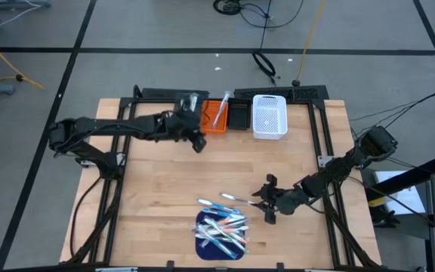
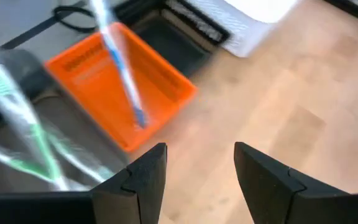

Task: Pick & Place Toothbrushes
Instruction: Put the purple toothbrush into the white bin

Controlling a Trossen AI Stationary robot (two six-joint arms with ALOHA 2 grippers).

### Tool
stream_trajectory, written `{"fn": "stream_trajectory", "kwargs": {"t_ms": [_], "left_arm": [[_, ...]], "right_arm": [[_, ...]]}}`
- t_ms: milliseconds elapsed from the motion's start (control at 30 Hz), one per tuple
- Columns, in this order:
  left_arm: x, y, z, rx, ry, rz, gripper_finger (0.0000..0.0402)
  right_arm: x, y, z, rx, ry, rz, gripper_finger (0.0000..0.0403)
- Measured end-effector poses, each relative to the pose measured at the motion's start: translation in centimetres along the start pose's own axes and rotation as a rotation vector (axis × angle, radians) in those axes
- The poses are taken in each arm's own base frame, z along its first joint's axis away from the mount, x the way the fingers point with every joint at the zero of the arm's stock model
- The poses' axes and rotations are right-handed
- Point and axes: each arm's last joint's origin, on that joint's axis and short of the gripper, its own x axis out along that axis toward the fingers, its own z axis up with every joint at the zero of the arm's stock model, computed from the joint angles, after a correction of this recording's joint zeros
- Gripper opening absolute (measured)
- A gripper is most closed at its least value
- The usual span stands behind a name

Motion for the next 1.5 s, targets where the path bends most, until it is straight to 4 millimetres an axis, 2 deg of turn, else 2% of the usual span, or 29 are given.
{"fn": "stream_trajectory", "kwargs": {"t_ms": [233, 567, 667, 767, 867, 933, 1200, 1500], "left_arm": [[-0.7, -2.8, -1.1, 0.075, -0.007, -0.048, 0.0186], [-1.5, -5.2, -2.2, 0.132, -0.022, -0.064, 0.0186], [-1.7, -5.7, -2.5, 0.146, -0.021, -0.077, 0.0186], [-1.9, -6.1, -2.7, 0.155, -0.019, -0.089, 0.0186], [-2.1, -6.5, -2.9, 0.166, -0.021, -0.094, 0.0186], [-2.2, -6.8, -3.1, 0.177, -0.021, -0.100, 0.0186], [-2.8, -7.9, -3.8, 0.206, -0.025, -0.138, 0.0186], [-3.5, -9.7, -3.9, 0.268, -0.066, -0.290, 0.0186]], "right_arm": [[-0.3, 0.7, -1.1, 0.018, 0.047, 0.009, 0.0169], [1.2, 0.6, -3.3, 0.035, 0.121, -0.053, 0.0166], [1.6, 0.6, -3.7, 0.055, 0.126, -0.072, 0.0147], [1.6, 0.5, -3.7, 0.069, 0.127, -0.081, 0.0103], [1.4, 0.5, -3.5, 0.055, 0.126, -0.074, 0.0034], [1.2, 0.5, -3.3, 0.042, 0.121, -0.064, 0.0017], [0.5, -0.4, -1.2, 0.032, 0.050, -0.082, 0.0016], [-0.4, -1.9, 2.9, -0.014, -0.042, -0.088, 0.0016]]}}
